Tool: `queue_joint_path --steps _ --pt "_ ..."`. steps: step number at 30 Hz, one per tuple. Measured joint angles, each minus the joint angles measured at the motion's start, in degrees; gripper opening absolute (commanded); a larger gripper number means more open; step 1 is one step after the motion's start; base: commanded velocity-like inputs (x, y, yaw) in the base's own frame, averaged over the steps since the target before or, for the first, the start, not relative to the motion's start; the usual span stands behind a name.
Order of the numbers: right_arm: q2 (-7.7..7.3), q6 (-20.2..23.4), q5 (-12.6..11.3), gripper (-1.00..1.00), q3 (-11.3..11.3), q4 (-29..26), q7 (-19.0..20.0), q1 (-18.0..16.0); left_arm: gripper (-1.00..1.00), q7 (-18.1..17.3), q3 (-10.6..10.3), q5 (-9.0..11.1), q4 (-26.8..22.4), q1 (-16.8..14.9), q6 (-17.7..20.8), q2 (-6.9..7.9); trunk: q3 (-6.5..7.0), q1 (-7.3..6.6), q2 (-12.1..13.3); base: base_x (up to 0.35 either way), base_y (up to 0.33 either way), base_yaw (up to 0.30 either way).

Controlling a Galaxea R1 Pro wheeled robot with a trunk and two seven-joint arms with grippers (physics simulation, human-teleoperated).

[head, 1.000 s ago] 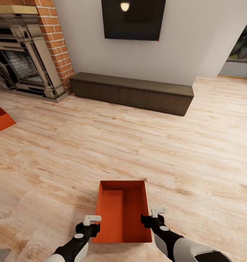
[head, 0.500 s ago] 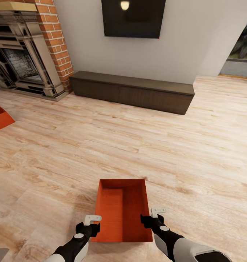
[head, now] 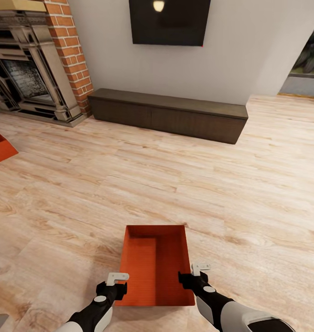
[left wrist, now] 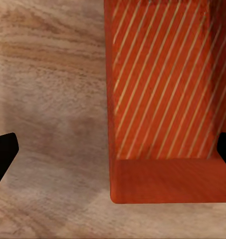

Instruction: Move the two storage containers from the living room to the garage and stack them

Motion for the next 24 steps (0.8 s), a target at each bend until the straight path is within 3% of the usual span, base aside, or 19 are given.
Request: queue_joint_path --steps 24 --pt "-0.17 -0.1 -0.3 1.0 -0.1 0.0 -0.3 0.0 1.0 0.0 0.0 0.1 0.0 0.0 -0.2 -0.04 0.0 0.0 0.0 0.0 0.0 0.0"
